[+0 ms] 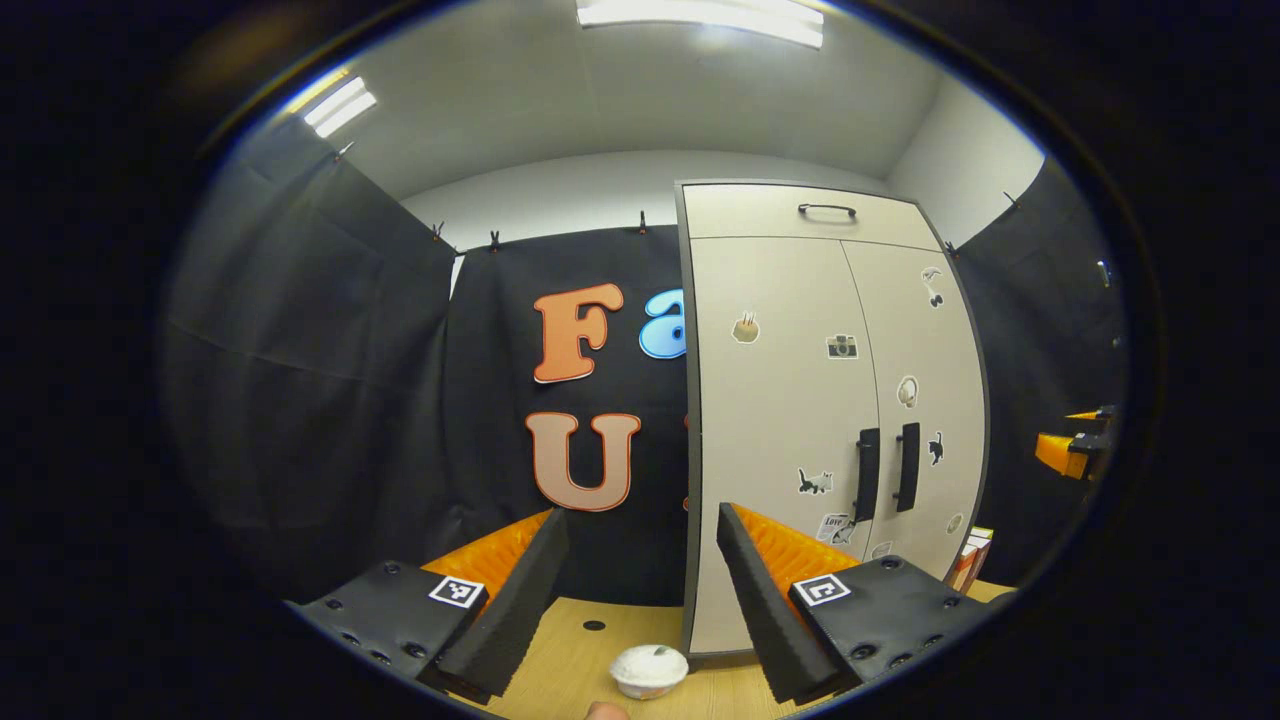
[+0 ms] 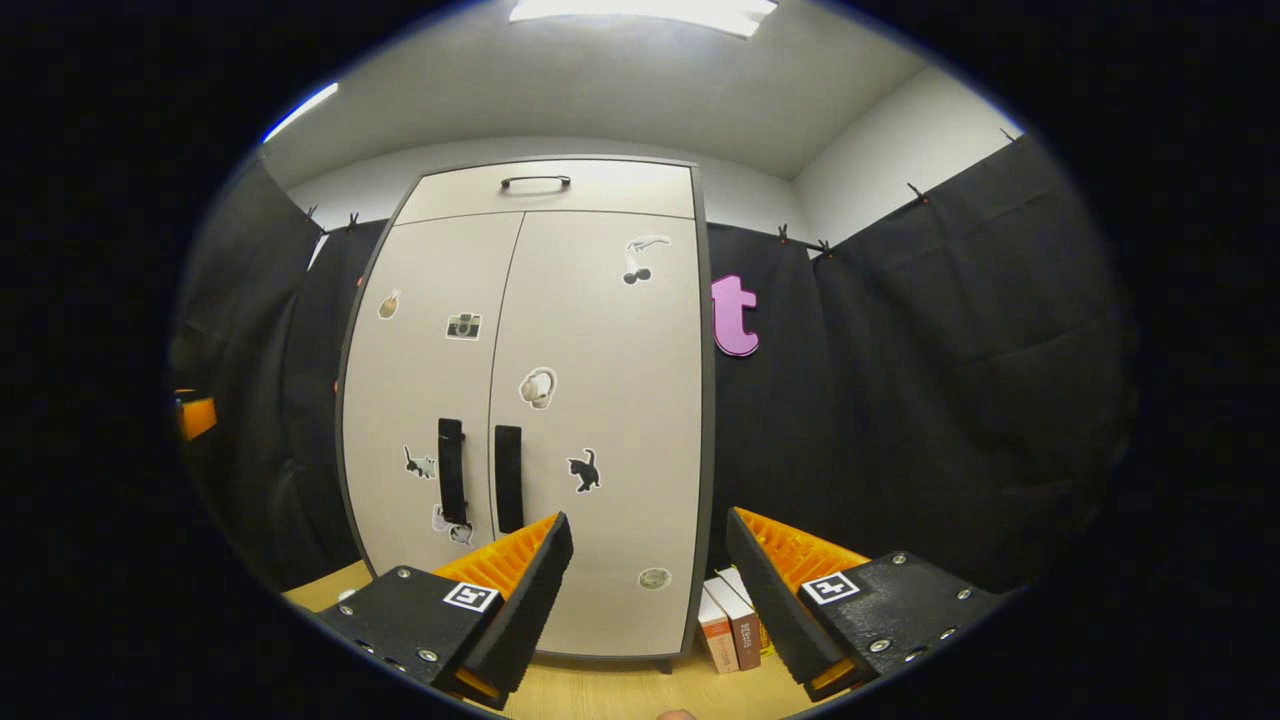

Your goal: Open the right door of the double-door shoe cabinet with the right hand, and open the left door with the left hand.

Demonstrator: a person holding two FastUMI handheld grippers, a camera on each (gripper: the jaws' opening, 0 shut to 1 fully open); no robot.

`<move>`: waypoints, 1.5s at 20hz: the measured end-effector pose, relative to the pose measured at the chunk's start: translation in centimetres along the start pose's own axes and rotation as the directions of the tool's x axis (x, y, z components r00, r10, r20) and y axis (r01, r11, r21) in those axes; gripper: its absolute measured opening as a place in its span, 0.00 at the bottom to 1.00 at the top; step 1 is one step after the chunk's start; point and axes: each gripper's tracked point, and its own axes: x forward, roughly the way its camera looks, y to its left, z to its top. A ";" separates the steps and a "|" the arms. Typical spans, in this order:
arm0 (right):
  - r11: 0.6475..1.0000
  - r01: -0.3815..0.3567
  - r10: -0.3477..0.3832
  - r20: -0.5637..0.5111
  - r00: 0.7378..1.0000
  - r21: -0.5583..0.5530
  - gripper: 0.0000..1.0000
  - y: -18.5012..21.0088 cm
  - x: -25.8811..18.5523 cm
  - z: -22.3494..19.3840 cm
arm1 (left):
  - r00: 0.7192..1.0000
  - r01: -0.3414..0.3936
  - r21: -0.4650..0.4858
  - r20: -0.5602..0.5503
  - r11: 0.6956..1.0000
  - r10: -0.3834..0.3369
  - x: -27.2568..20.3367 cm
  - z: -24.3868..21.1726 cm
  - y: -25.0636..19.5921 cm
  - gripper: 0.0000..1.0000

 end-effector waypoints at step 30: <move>0.996 -0.061 0.067 -0.097 0.993 0.063 0.71 12.6 17.4 -4.9 | 0.990 -0.124 0.031 -0.059 0.992 0.126 1.5 -4.8 7.4 0.96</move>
